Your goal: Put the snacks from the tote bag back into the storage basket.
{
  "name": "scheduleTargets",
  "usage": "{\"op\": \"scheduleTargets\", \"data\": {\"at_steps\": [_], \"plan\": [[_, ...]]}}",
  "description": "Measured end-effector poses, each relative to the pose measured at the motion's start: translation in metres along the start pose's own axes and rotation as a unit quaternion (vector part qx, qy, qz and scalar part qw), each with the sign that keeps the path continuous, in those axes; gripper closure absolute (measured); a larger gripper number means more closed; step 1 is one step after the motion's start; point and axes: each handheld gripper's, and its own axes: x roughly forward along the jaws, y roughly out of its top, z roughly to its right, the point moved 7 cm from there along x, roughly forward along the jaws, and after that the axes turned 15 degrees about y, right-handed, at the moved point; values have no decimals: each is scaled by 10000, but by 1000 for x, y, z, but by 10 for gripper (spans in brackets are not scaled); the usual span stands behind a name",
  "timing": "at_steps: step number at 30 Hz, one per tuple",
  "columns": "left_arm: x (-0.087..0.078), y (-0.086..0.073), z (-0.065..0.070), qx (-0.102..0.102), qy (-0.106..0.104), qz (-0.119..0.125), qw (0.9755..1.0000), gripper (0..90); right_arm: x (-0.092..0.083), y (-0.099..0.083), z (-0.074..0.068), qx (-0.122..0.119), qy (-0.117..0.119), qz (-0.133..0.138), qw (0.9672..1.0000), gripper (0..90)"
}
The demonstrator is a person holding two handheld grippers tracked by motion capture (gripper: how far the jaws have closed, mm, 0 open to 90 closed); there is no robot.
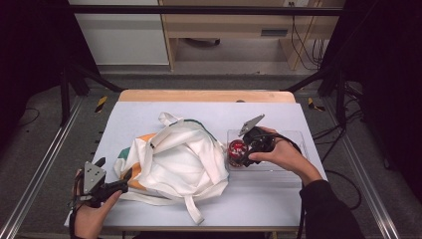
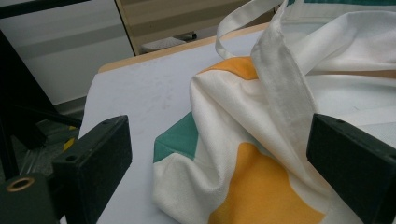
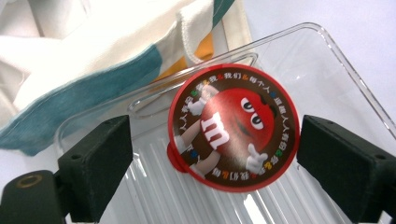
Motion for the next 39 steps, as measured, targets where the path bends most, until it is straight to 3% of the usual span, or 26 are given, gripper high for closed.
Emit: {"op": "scheduleTargets", "data": {"at_steps": [31, 39], "plan": [[0, 0, 0, 0, 2, 4, 10000, 64, -22, 3, -6, 110, -157, 386, 9991, 103], [0, 0, 0, 2, 7, 5, 10000, 64, -31, 8, -12, 83, -244, 638, 9976, 96]]}}
